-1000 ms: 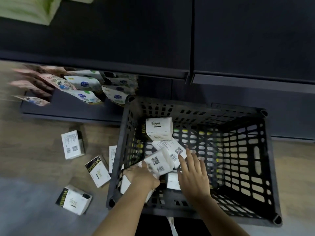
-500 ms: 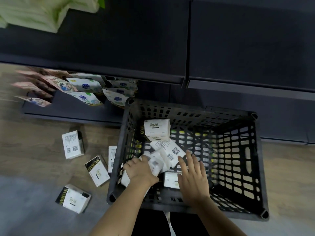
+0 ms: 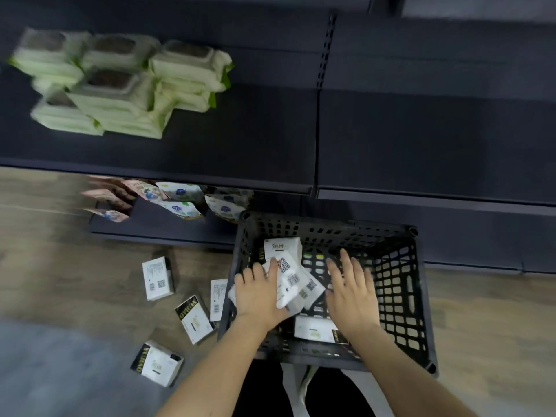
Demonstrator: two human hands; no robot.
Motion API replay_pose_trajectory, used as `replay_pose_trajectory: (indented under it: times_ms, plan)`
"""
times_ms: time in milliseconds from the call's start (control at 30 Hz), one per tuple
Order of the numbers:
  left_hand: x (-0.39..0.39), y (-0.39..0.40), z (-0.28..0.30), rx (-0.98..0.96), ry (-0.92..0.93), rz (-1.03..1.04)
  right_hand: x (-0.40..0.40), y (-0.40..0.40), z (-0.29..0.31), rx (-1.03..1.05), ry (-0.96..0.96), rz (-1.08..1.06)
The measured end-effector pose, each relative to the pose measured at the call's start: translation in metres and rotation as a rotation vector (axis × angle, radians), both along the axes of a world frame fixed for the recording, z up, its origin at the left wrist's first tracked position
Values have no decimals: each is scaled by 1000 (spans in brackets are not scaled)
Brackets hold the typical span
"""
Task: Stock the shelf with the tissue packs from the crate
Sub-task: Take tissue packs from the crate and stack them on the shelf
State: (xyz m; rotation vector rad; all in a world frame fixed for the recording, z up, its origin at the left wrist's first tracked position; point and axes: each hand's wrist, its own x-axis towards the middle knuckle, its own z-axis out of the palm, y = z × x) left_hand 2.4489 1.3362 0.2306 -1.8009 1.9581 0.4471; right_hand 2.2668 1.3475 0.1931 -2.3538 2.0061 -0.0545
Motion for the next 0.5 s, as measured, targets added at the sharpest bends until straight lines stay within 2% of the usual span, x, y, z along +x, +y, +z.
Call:
replay_pose_trajectory:
  times_ms: [267,500]
  plan:
    - [7,-10,95,-195,18,-72,-9,-24,93,-86,-40,-55]
    - [24,-25,162,-554,123,-57,-20,-32,166,-192,-86,-66]
